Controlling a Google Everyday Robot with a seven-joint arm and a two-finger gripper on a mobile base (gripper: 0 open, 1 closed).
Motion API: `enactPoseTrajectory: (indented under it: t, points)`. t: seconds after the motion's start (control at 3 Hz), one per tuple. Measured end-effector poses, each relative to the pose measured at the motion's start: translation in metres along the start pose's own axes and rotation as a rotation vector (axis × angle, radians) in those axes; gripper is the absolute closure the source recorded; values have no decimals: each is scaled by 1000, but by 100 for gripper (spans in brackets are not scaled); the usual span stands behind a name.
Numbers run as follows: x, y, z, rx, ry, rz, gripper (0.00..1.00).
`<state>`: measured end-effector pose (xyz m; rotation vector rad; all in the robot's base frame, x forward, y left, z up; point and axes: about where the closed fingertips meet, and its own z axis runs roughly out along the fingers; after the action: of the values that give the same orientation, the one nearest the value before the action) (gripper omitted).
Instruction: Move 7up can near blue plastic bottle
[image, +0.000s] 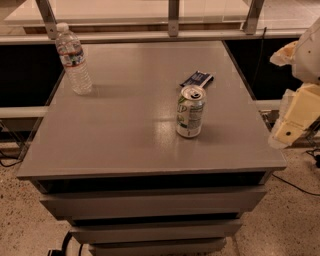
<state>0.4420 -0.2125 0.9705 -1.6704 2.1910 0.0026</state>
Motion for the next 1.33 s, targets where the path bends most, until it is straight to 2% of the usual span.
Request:
enactPoseTrajectory:
  t: [0.33,1.0,1.33]
  points:
    - [-17,2,32,-26,-160,78,0]
    - [-46,-8,103,0,-380,216,0]
    - [-61,-16,127,18,-476,274,0]
